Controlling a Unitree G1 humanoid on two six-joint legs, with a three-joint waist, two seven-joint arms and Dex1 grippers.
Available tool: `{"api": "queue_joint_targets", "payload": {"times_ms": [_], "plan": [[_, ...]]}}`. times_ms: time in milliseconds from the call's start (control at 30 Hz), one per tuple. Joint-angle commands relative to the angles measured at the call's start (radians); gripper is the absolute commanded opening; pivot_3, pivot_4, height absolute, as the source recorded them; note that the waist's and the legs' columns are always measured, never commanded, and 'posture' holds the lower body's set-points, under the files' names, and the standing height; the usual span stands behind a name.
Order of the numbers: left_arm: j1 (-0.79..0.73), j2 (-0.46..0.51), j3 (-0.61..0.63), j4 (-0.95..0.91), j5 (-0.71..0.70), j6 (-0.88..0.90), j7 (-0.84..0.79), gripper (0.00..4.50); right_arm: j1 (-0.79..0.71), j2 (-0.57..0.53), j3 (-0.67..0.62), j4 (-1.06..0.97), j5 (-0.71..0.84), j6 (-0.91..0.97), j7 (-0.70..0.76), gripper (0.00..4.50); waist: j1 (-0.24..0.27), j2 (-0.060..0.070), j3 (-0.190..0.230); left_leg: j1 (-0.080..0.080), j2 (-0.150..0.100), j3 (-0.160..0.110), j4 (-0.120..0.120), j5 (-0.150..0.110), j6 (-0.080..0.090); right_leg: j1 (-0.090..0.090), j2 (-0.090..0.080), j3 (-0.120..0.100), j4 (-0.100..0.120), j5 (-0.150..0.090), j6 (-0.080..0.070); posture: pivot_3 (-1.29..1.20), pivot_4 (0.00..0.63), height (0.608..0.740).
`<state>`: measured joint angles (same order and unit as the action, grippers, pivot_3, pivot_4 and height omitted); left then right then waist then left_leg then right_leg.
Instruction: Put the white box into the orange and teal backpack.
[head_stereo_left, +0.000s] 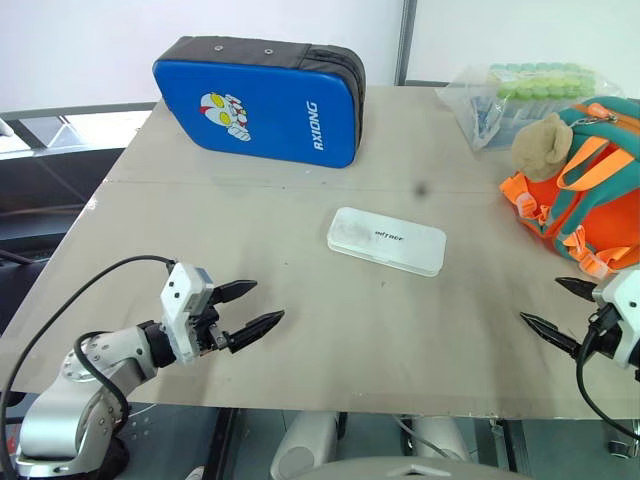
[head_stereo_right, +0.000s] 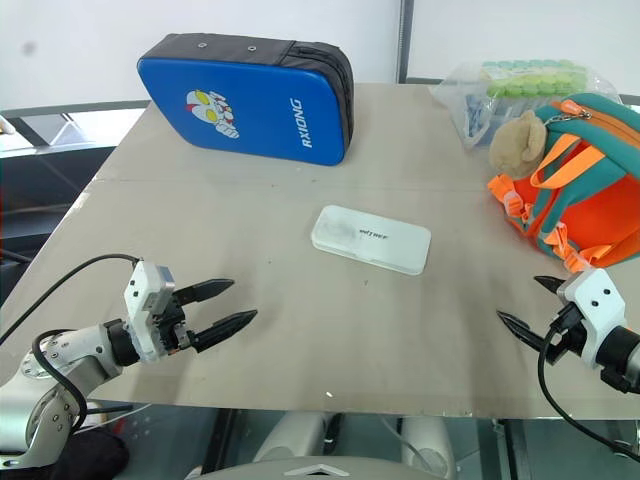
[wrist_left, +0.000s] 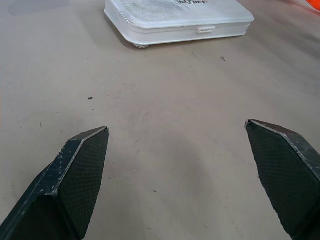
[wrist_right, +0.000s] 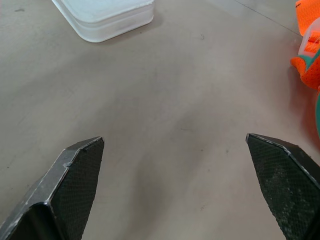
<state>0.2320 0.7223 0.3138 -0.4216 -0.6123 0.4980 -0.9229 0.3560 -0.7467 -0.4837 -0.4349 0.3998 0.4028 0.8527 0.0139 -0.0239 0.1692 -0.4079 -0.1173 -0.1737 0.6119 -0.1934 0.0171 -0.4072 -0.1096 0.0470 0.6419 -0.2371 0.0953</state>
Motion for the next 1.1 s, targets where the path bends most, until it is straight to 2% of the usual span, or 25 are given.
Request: {"api": "queue_joint_targets", "payload": {"times_ms": [33, 133, 233, 267, 333, 400, 433, 567, 600, 633, 733, 867, 933, 1100], "plan": [[-0.058, -0.004, 0.004, -0.009, 0.004, 0.008, 0.053, 4.47, -0.034, 0.027, 0.014, -0.054, 0.005, 0.001, -0.055, 4.5, 0.0, 0.0, 0.0, 0.0, 0.0, 0.0, 0.0, 0.0, 0.0, 0.0, 0.0, 0.0, 0.0, 0.0, 0.0, 0.0, 0.15, 0.74], [-0.19, -0.051, -0.017, -0.015, -0.021, 0.111, 0.201, 4.47, -0.106, 0.078, 0.076, -0.159, -0.031, 0.088, -0.21, 4.5, 0.002, 0.0, 0.0, 0.0, 0.0, -0.002, 0.001, 0.0, 0.0, 0.001, 0.0, -0.002, 0.001, 0.0, 0.0, 0.0, 0.15, 0.74], [-0.28, -0.069, -0.042, -0.016, -0.025, 0.209, 0.29, 4.47, -0.178, 0.101, 0.13, -0.197, -0.01, 0.174, -0.27, 4.5, 0.0, 0.0, 0.0, 0.001, 0.001, -0.002, 0.001, -0.002, -0.004, 0.001, 0.001, -0.002, 0.001, 0.002, 0.001, 0.0, 0.15, 0.74], [-0.326, -0.084, -0.06, 0.003, -0.023, 0.236, 0.322, 4.5, -0.216, 0.108, 0.16, -0.194, -0.009, 0.216, -0.298, 4.25, -0.001, -0.001, 0.0, 0.001, 0.001, -0.001, 0.001, -0.002, -0.004, 0.001, 0.001, -0.002, 0.001, 0.004, 0.003, 0.0, 0.15, 0.74], [-0.388, -0.105, -0.097, 0.021, -0.004, 0.248, 0.354, 3.93, -0.27, 0.109, 0.216, -0.191, -0.029, 0.267, -0.333, 3.61, 0.0, -0.001, 0.0, 0.002, 0.001, 0.0, 0.001, 0.0, -0.001, 0.001, 0.001, -0.001, 0.0, 0.004, 0.003, 0.0, 0.15, 0.74], [-0.451, -0.139, -0.133, 0.056, 0.038, 0.284, 0.436, 3.27, -0.324, 0.128, 0.259, -0.178, -0.051, 0.308, -0.383, 2.76, 0.0, -0.001, 0.0, 0.001, 0.001, -0.001, 0.001, 0.0, -0.001, 0.001, 0.001, -0.002, 0.0, 0.004, 0.003, 0.0, 0.15, 0.74], [-0.478, -0.154, -0.147, 0.077, 0.057, 0.307, 0.476, 2.66, -0.348, 0.141, 0.273, -0.173, -0.056, 0.329, -0.408, 2.13, 0.0, -0.001, 0.0, 0.002, 0.001, -0.001, 0.001, -0.001, -0.002, 0.001, 0.001, -0.002, 0.0, 0.004, 0.003, 0.0, 0.15, 0.74], [-0.619, -0.222, -0.28, 0.212, 0.209, 0.296, 0.586, 0.67, -0.458, 0.164, 0.406, -0.124, -0.151, 0.378, -0.492, 0.13, 0.0, -0.001, 0.0, 0.001, 0.001, 0.0, 0.001, -0.001, -0.003, 0.0, 0.002, -0.002, 0.0, 0.004, 0.003, 0.0, 0.15, 0.74], [-0.661, -0.251, -0.304, 0.261, 0.241, 0.289, 0.614, 0.22, -0.49, 0.172, 0.442, -0.103, -0.18, 0.402, -0.52, 0.0, 0.0, -0.001, 0.0, 0.001, 0.001, 0.0, 0.001, -0.001, -0.003, 0.001, 0.002, -0.001, 0.0, 0.004, 0.003, 0.0, 0.15, 0.74], [-0.701, -0.271, -0.338, 0.312, 0.281, 0.279, 0.633, 0.01, -0.518, 0.175, 0.477, -0.086, -0.198, 0.426, -0.53, 0.0, 0.001, -0.001, 0.0, 0.001, 0.0, 0.001, 0.002, -0.001, -0.003, 0.001, 0.002, -0.002, 0.0, 0.004, 0.003, 0.0, 0.15, 0.74], [-0.753, -0.301, -0.392, 0.397, 0.336, 0.248, 0.62, 0.01, -0.573, 0.174, 0.556, -0.05, -0.242, 0.454, -0.536, 0.0, -0.002, -0.002, -0.001, -0.001, 0.0, 0.001, 0.003, 0.002, -0.007, 0.0, 0.002, -0.003, 0.0, 0.005, 0.003, 0.0, 0.15, 0.74], [-0.762, -0.288, -0.46, 0.438, 0.384, 0.224, 0.559, 0.01, -0.645, 0.161, 0.663, -0.009, -0.269, 0.457, -0.477, 0.0, -0.017, -0.002, -0.001, -0.006, 0.0, 0.001, 0.004, 0.002, -0.008, -0.005, 0.002, -0.002, 0.001, 0.005, 0.003, 0.0, 0.15, 0.74], [-0.746, -0.273, -0.487, 0.428, 0.4, 0.213, 0.524, 0.01, -0.694, 0.165, 0.716, 0.029, -0.279, 0.417, -0.433, 0.0, -0.026, -0.001, -0.001, -0.006, 0.0, 0.001, 0.004, 0.002, -0.008, -0.006, 0.002, -0.002, 0.001, 0.005, 0.003, 0.0, 0.15, 0.74], [-0.627, -0.245, -0.49, 0.186, 0.372, 0.316, 0.498, 0.01, -0.793, 0.219, 0.757, 0.107, -0.249, 0.32, -0.321, 0.0, -0.036, -0.002, -0.001, -0.005, 0.0, 0.0, 0.004, 0.001, -0.008, -0.005, 0.002, -0.002, 0.001, 0.005, 0.003, 0.0, 0.15, 0.74]]}}
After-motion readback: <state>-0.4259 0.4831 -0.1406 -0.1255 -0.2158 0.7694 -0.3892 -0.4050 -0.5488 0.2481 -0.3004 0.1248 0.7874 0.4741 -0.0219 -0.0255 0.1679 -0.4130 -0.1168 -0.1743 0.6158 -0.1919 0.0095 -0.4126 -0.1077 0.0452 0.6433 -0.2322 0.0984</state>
